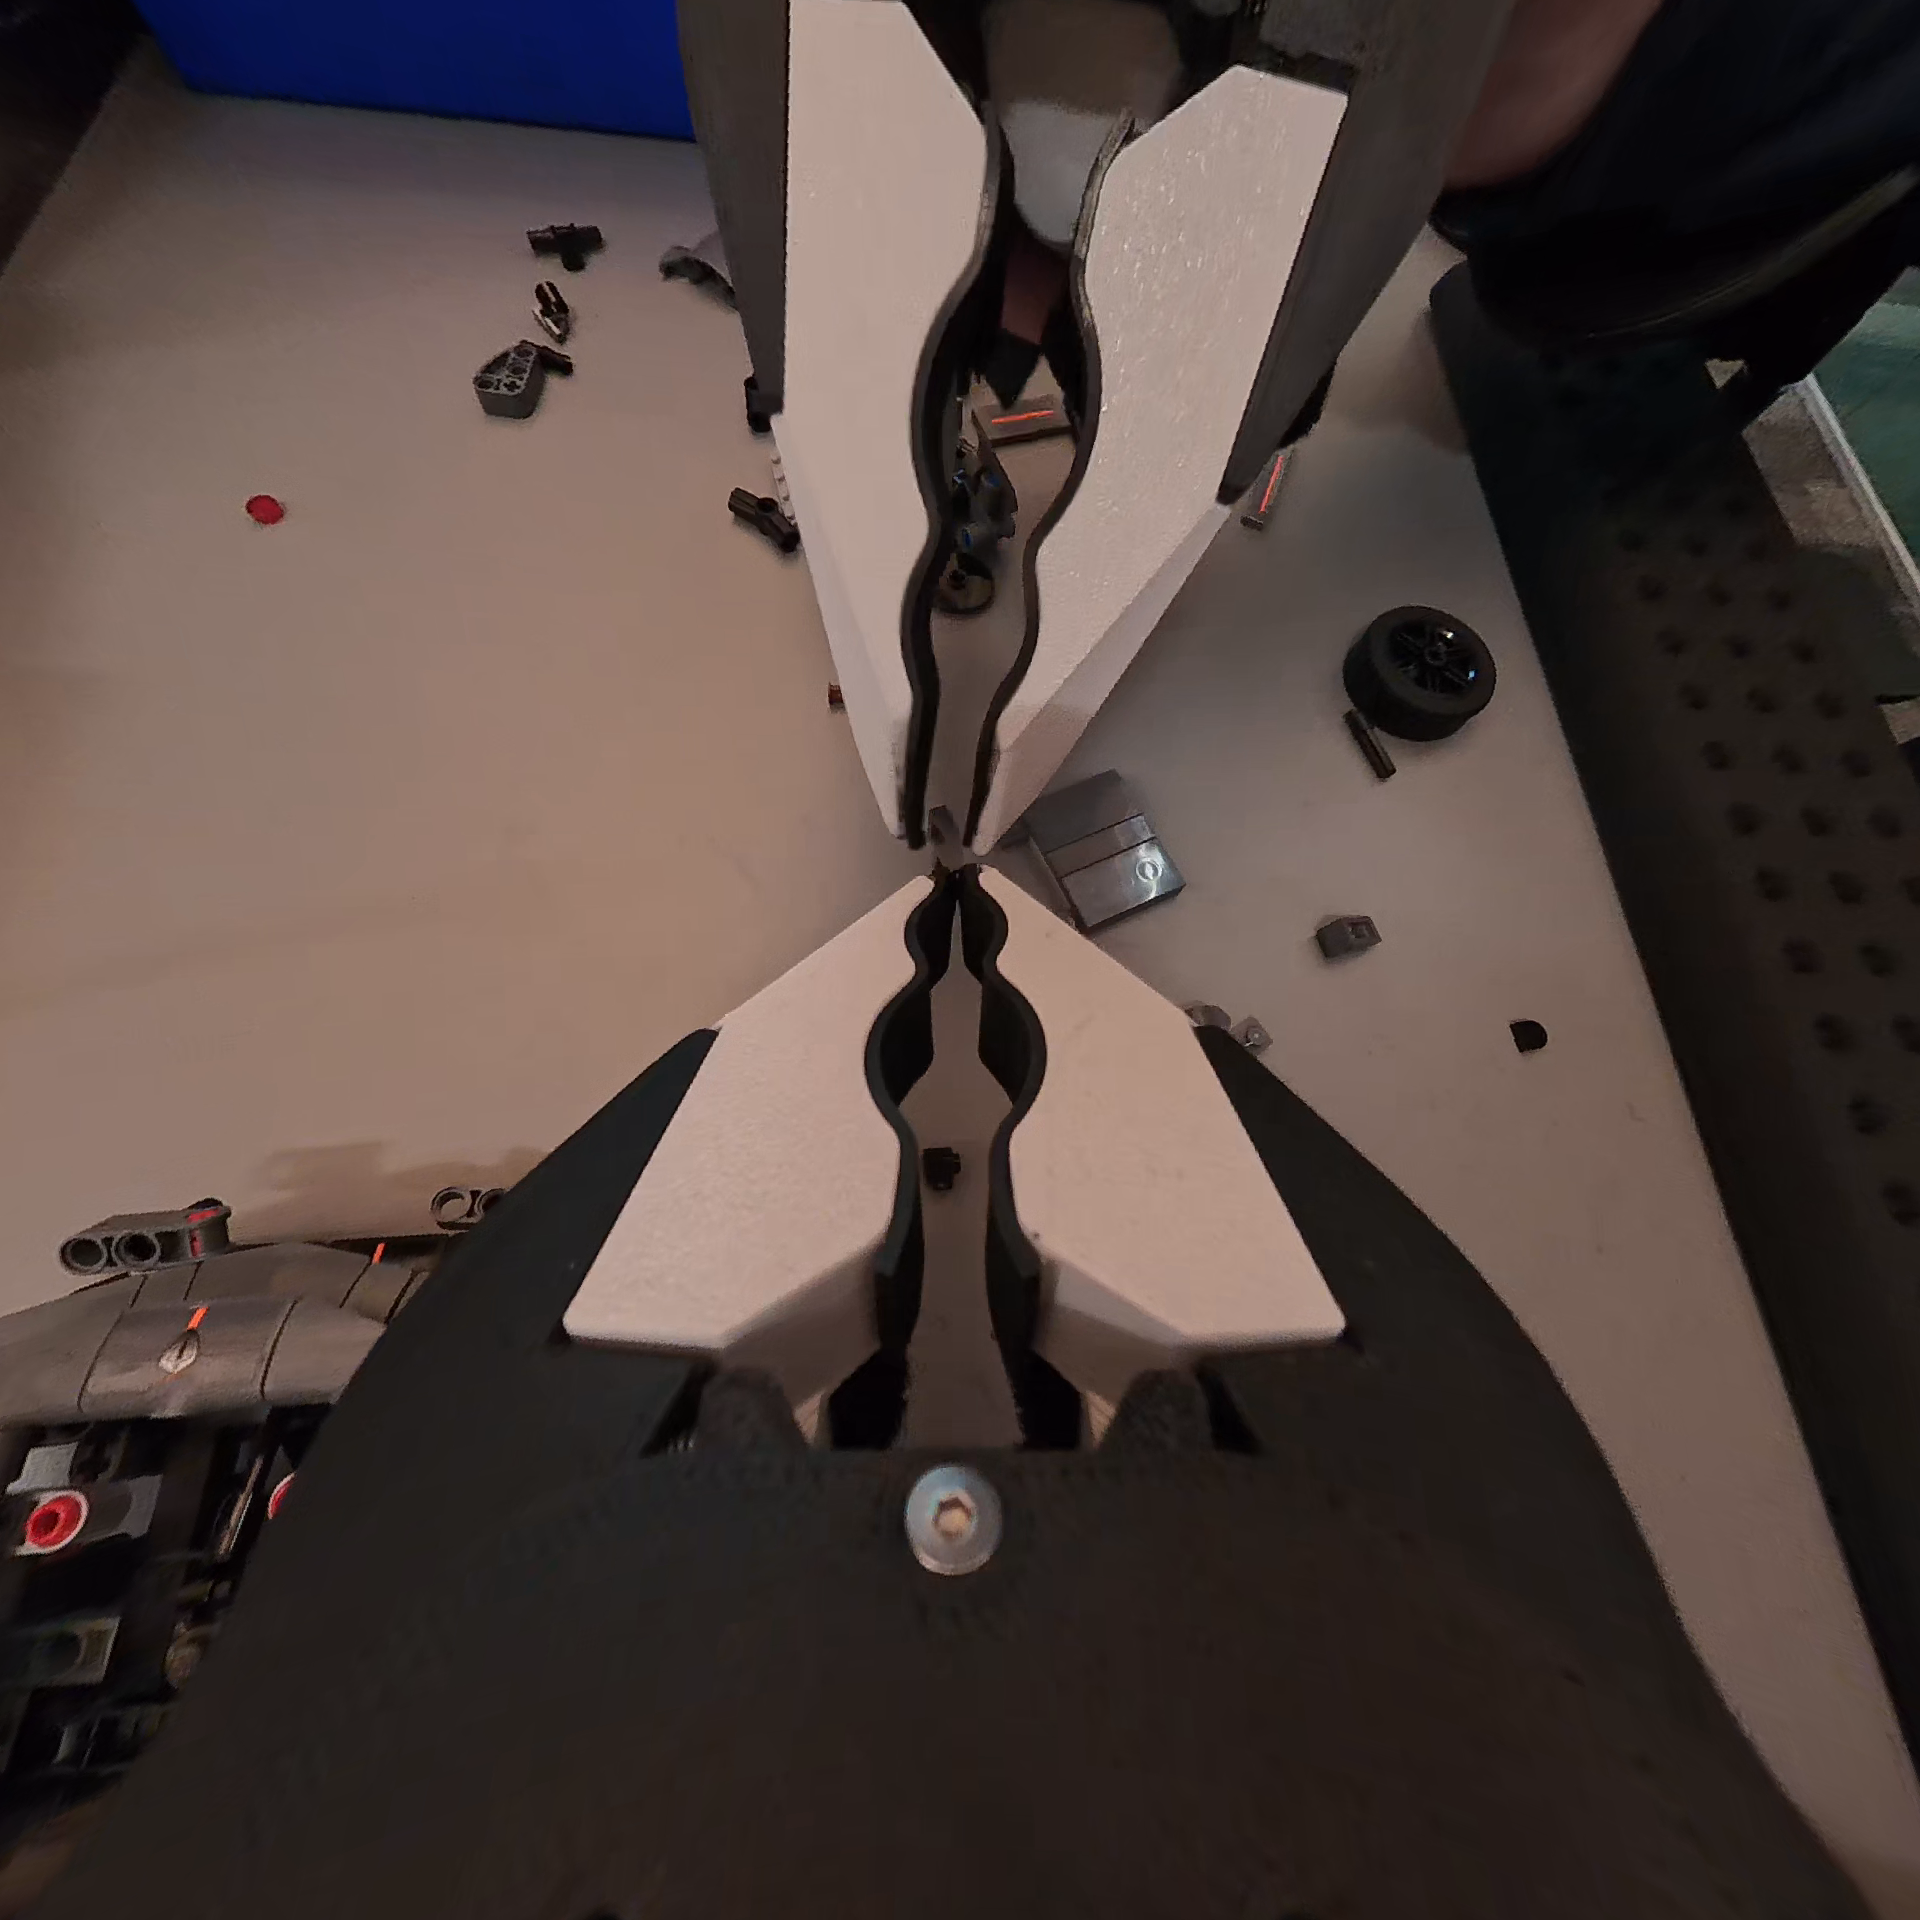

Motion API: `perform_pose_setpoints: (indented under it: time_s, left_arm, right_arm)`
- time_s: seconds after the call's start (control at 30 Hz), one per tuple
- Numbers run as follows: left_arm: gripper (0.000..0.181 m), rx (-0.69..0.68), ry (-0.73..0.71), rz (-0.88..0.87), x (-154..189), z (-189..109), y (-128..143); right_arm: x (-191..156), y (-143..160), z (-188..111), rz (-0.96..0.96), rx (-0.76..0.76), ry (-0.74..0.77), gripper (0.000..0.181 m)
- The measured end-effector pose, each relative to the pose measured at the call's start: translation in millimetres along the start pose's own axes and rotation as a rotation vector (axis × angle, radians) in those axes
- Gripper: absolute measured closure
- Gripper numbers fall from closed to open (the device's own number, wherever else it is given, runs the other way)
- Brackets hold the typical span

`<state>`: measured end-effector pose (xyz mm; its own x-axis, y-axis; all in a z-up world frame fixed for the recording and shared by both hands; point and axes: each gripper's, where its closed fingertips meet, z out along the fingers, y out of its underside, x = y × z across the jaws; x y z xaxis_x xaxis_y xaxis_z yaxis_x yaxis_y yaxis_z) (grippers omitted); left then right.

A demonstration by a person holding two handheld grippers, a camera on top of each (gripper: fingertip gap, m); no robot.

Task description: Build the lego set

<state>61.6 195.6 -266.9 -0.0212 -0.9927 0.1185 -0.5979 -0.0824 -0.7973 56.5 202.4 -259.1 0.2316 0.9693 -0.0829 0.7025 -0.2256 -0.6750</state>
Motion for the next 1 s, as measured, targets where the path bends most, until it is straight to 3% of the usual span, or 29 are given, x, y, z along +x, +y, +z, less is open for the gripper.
perform_pose_setpoints:
  time_s: [0.23,0.4,0.53,0.7,1.0]
  left_arm:
    - [0.181,0.023,-0.037,-0.008,-6,0,-3]
    - [0.168,0.183,-0.148,0.012,-17,-16,-31]
    - [0.159,0.217,-0.32,0.077,-29,-19,-45]
    - [0.159,0.279,-0.527,0.125,-40,-35,-63]
    - [0.173,0.266,-0.623,0.157,-41,-38,-67]
  right_arm:
    - [6,-3,-2,0.059,0.031,0.008,0.18]
    - [21,-30,-26,0.291,0.297,-0.067,0.18]
    - [29,-50,-49,0.405,0.496,-0.129,0.181]
    - [33,-54,-54,0.475,0.564,-0.156,0.181]
    - [30,-60,-52,0.499,0.617,-0.181,0.181]
